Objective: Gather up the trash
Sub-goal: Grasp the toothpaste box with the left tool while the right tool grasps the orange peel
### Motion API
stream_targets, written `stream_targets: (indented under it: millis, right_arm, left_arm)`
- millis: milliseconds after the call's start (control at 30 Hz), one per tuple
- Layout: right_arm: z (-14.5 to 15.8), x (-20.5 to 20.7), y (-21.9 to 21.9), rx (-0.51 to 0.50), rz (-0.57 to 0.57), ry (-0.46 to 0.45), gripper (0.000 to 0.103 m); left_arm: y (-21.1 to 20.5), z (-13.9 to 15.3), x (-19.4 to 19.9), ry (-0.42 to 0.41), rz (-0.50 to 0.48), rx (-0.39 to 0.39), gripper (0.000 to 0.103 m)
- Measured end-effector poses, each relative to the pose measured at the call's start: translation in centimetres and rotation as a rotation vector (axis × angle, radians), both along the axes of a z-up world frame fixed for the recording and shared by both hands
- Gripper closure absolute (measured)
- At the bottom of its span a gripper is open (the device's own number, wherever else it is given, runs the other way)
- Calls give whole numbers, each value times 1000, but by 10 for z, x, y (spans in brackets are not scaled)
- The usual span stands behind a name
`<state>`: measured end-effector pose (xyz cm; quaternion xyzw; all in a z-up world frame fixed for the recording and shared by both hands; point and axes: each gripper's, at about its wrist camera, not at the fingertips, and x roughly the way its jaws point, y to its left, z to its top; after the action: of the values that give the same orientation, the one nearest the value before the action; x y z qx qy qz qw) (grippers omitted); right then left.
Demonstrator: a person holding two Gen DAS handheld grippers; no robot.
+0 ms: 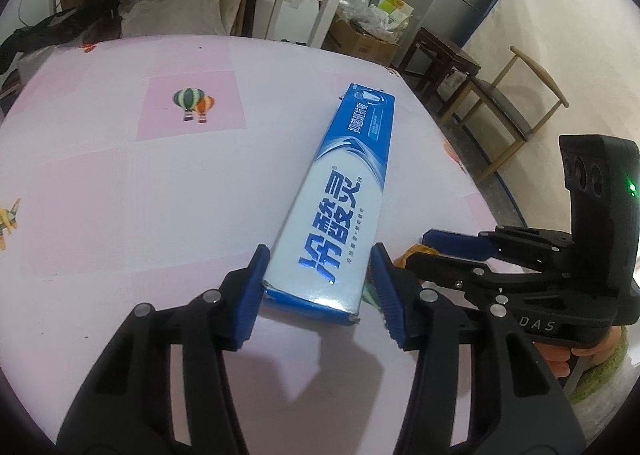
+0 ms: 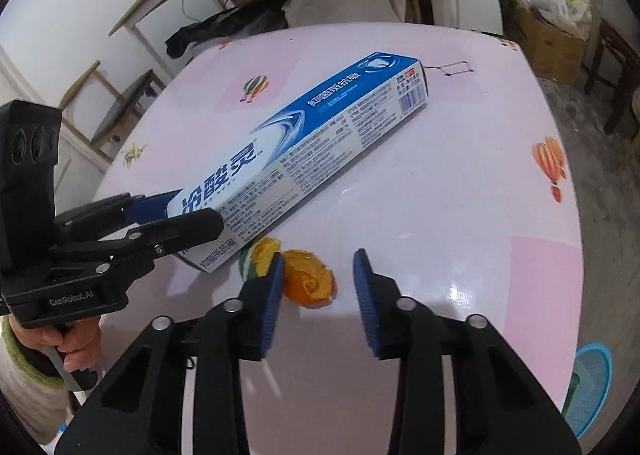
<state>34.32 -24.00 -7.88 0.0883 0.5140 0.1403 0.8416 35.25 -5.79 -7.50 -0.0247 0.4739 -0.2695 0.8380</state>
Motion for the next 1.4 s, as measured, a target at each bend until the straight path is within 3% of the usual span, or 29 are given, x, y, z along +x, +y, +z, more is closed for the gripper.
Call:
stream_targets:
  millis: [167, 433, 633, 1000, 1133, 1200, 1400]
  right_arm:
    - [2, -9, 10, -65, 17, -20, 91]
    - [6, -43, 8, -35, 1, 9, 93]
    - [9, -100, -2, 21, -37, 26, 93]
    - [10, -173, -15, 75, -126, 34, 93]
    - [5, -183, -16, 109, -156, 44, 93]
    - [2, -187, -15, 114, -165, 48, 93]
    - [-1, -196, -18, 124, -187, 51, 92]
  left_arm:
    - [15, 1, -7, -4, 42, 32, 54]
    - [47, 4, -52, 11, 109, 37, 55]
    - [66, 10, -119, -30, 185, 54, 55]
    - [88, 14, -214, 20, 261, -9, 54]
    - [85, 13, -232, 71, 250, -38, 52]
    - [82, 13, -240, 90, 228, -51, 47]
    - [74, 22, -247, 59, 183, -65, 39]
